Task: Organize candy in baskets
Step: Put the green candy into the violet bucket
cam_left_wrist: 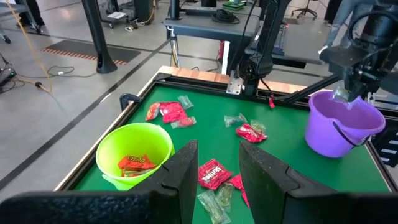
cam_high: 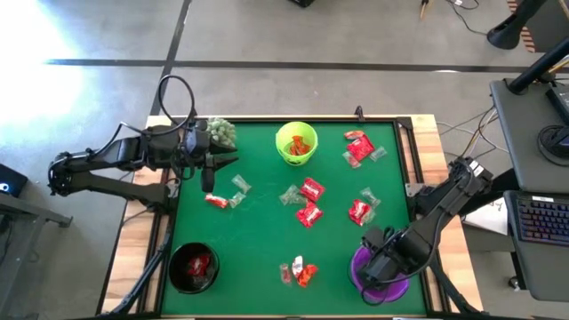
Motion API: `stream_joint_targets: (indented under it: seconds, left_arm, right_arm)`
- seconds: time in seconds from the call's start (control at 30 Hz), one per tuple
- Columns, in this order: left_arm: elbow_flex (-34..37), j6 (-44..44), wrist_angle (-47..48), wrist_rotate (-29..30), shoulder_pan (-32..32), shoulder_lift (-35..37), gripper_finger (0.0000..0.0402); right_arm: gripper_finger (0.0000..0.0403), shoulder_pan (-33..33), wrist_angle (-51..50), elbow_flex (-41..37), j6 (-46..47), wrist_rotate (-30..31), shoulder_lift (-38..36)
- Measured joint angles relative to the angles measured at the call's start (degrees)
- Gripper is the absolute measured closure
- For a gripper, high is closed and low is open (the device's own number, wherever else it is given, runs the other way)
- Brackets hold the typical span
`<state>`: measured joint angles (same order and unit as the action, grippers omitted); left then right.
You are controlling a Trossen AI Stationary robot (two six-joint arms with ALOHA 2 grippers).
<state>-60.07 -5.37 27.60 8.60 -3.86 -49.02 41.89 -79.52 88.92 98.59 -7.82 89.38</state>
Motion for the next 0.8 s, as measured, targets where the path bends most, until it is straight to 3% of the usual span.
stream_joint_targets:
  seconds: [0.33,0.5,0.8]
  left_arm:
    - [0.0,0.35,-1.05,-0.02,0.0,-0.02,0.0302]
    - [0.0,0.36,-1.03,-0.04,0.0,0.02,0.0302]
    - [0.0,0.33,-1.03,-0.07,0.0,0.16,0.0302]
  right_arm:
    - [0.039,-0.03,0.92,-0.08,-0.53,0.11,0.7]
    - [0.0385,-0.09,0.22,-0.2,-1.7,-4.57,0.7]
    - [0.0302,-0.09,0.22,-1.14,-5.51,-7.32,0.7]
